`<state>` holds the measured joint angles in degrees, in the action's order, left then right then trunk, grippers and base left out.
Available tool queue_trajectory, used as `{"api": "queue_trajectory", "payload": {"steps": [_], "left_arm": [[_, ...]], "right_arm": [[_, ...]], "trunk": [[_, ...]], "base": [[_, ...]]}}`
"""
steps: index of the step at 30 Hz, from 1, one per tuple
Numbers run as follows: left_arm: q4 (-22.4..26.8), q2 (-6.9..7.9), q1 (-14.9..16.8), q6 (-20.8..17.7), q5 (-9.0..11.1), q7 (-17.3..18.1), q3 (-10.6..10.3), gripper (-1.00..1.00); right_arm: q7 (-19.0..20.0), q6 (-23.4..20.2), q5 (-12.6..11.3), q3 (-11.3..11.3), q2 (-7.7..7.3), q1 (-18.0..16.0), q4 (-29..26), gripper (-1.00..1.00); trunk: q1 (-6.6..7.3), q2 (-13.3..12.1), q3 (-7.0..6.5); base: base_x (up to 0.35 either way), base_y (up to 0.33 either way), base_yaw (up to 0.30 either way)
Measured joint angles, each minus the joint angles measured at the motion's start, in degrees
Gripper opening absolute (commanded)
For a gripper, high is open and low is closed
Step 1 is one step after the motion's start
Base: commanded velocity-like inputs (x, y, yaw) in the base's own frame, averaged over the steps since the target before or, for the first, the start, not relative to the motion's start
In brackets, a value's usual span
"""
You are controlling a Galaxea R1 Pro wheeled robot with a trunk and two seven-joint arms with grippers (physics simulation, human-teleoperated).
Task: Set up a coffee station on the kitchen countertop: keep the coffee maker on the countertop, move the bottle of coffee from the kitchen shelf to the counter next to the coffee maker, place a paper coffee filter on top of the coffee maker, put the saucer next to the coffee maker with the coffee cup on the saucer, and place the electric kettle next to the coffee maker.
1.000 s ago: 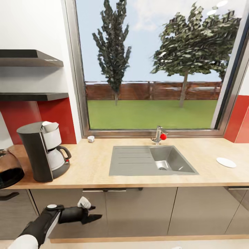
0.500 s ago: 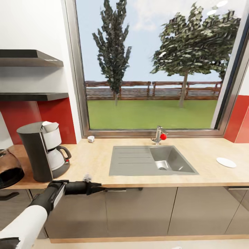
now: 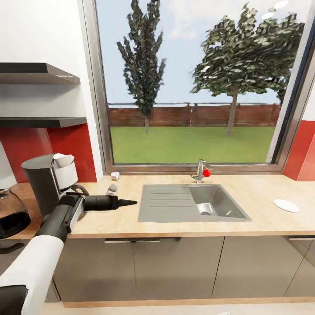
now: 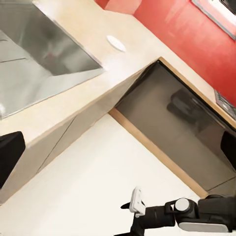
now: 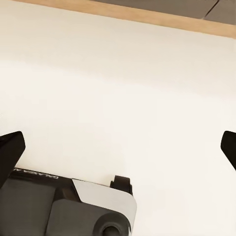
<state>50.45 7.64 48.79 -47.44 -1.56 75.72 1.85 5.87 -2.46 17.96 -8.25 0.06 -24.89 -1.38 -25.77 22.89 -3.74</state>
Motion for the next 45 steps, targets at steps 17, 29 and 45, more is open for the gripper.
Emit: {"api": "queue_trajectory", "payload": {"steps": [17,29,45], "left_arm": [[0.6,-0.38,7.3,-3.9,-0.6,-11.6,-0.1,1.0],[1.3,-11.19,7.4,2.8,-0.5,-59.4,-0.4,1.0],[1.3,-12.79,2.9,3.7,-0.3,-68.5,-0.6,1.0]], "right_arm": [[0.1,-0.1,0.3,0.1,0.02,0.0,0.0,1.0],[0.0,-0.2,0.2,0.0,-1.39,0.0,0.0,1.0],[0.0,1.8,0.0,-0.1,2.45,-2.8,-0.4,1.0]], "trunk": [[0.0,0.0,0.0],[0.0,0.0,0.0],[0.0,0.0,0.0]], "base": [[0.0,0.0,0.0],[0.0,0.0,0.0],[0.0,0.0,0.0]]}}
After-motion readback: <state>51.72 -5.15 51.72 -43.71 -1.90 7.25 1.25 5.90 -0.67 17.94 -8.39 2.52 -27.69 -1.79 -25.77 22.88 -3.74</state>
